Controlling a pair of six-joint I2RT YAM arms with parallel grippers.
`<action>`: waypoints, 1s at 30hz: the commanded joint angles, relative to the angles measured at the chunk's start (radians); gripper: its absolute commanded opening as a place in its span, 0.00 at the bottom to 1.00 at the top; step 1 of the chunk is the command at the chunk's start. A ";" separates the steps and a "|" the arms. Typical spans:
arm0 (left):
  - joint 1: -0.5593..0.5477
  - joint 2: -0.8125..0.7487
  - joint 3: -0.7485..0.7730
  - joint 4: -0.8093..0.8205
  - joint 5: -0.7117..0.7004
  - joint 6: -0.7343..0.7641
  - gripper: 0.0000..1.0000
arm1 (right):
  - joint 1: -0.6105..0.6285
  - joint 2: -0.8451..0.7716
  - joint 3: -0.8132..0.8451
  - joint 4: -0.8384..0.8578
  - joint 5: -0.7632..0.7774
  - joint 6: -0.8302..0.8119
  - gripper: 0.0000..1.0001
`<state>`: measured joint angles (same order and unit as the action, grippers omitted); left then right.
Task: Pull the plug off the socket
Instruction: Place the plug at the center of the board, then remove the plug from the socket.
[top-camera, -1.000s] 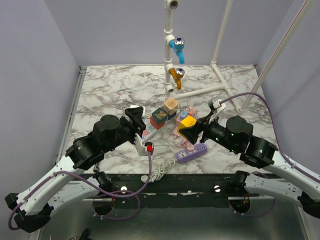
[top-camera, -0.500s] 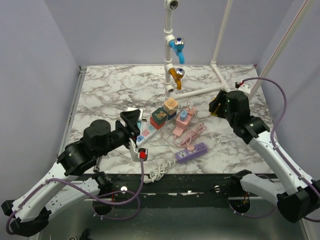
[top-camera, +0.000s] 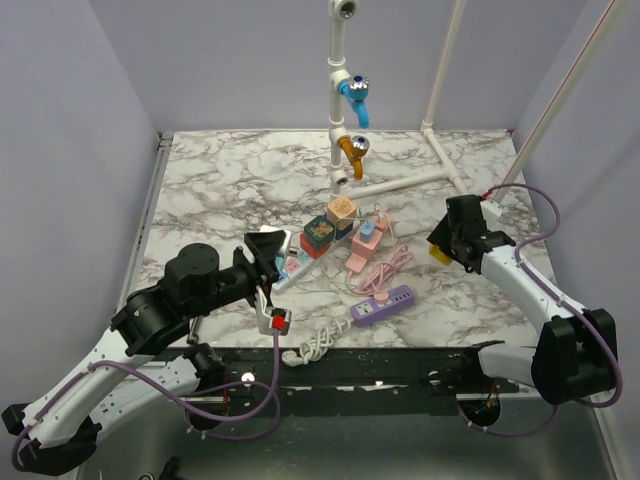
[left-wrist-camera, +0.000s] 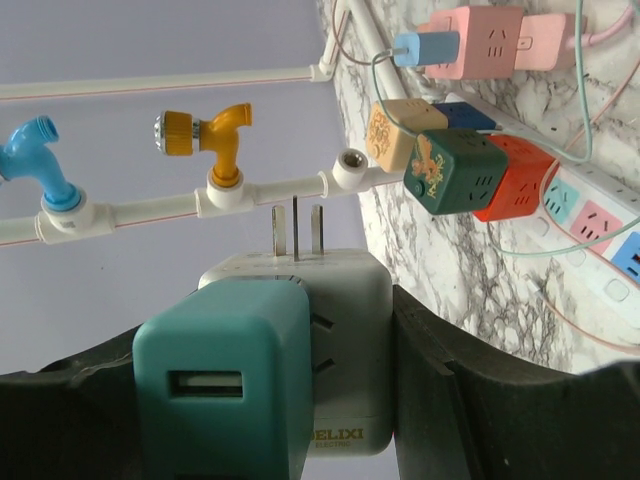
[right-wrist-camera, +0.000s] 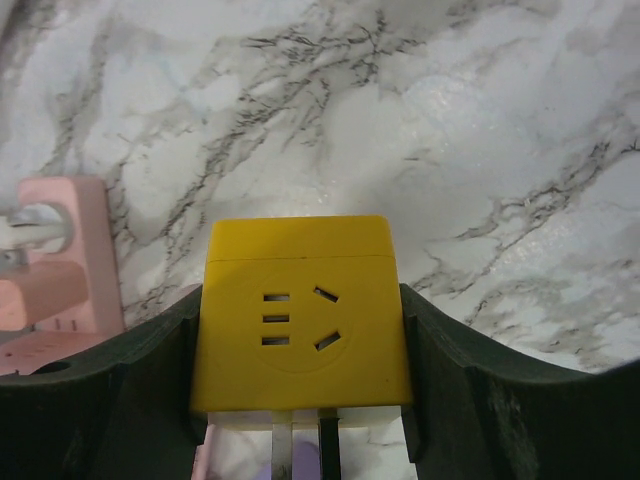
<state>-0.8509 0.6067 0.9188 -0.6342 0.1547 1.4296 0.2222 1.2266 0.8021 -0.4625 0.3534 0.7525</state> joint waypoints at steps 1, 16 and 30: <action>0.001 -0.011 -0.004 0.009 0.104 0.011 0.00 | 0.000 0.020 -0.049 0.024 0.066 0.086 0.02; -0.005 -0.009 -0.012 0.045 0.208 0.025 0.00 | -0.001 -0.016 -0.176 0.014 0.076 0.140 0.72; -0.009 -0.024 -0.040 0.155 0.306 -0.012 0.00 | 0.019 -0.370 -0.059 0.115 -0.328 -0.103 1.00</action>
<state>-0.8532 0.5846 0.8761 -0.5636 0.3763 1.4326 0.2237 0.9329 0.7277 -0.4297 0.2371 0.7452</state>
